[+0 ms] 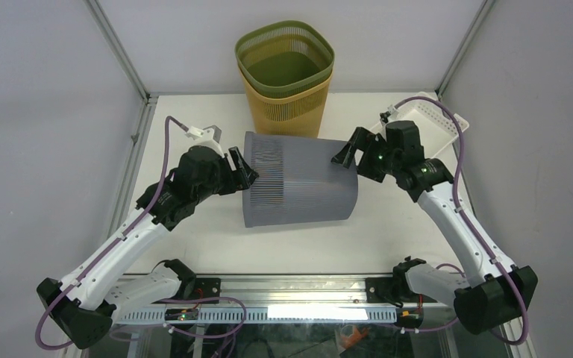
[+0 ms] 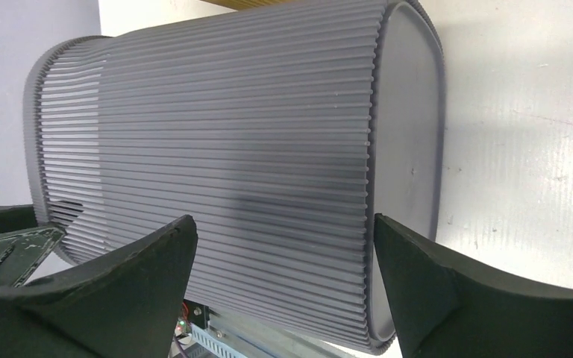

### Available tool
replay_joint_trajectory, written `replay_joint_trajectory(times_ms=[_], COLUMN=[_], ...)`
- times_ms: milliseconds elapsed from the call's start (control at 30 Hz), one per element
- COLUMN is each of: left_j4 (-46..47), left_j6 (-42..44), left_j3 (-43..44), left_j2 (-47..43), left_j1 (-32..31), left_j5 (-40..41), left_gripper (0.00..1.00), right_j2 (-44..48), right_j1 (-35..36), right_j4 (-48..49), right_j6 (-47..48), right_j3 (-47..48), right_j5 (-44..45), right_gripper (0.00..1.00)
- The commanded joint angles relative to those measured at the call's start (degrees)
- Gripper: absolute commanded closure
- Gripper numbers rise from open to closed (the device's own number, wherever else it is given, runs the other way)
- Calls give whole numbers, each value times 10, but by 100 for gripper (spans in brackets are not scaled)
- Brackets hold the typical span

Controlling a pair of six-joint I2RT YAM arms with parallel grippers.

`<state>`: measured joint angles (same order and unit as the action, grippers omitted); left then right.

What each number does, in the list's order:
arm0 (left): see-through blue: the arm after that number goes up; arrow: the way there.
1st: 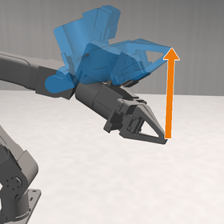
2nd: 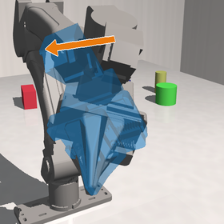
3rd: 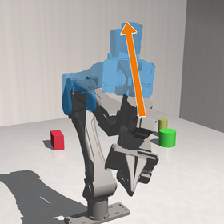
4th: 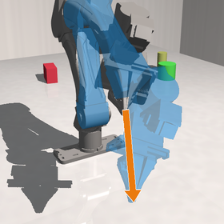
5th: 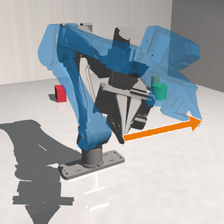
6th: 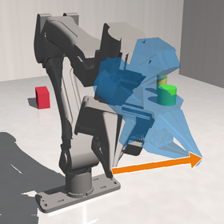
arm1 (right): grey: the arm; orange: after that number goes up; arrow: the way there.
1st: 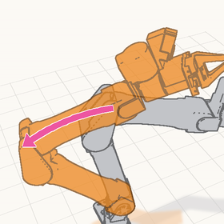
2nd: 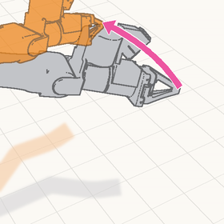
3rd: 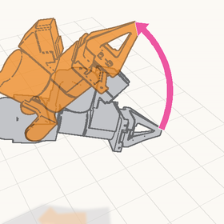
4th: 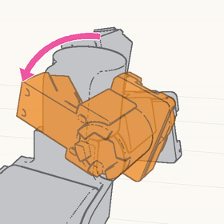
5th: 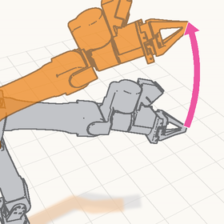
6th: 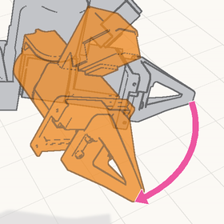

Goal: Turn the large container upside down

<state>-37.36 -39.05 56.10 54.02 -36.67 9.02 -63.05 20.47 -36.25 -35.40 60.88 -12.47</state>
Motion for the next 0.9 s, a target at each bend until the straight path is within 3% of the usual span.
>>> replay_joint_trajectory(times_ms=[0,167,467,867], left_j4=[24,35,46,142], left_j6=[18,21,32,30], left_j3=[3,6,17,0], left_j2=[5,30,55,118], left_j1=[3,3,3,2], left_j5=[-28,-52,-68,-184], left_gripper=[33,31,27,24], right_j2=[32,68,106,93], right_j1=[-3,-4,-4,-1], right_j4=[48,84,157,193], right_j6=[2,-34,-125,-133], right_j3=[17,18,28,143], right_j5=[-61,-139,-190,-248], right_gripper=[9,12,13,13])
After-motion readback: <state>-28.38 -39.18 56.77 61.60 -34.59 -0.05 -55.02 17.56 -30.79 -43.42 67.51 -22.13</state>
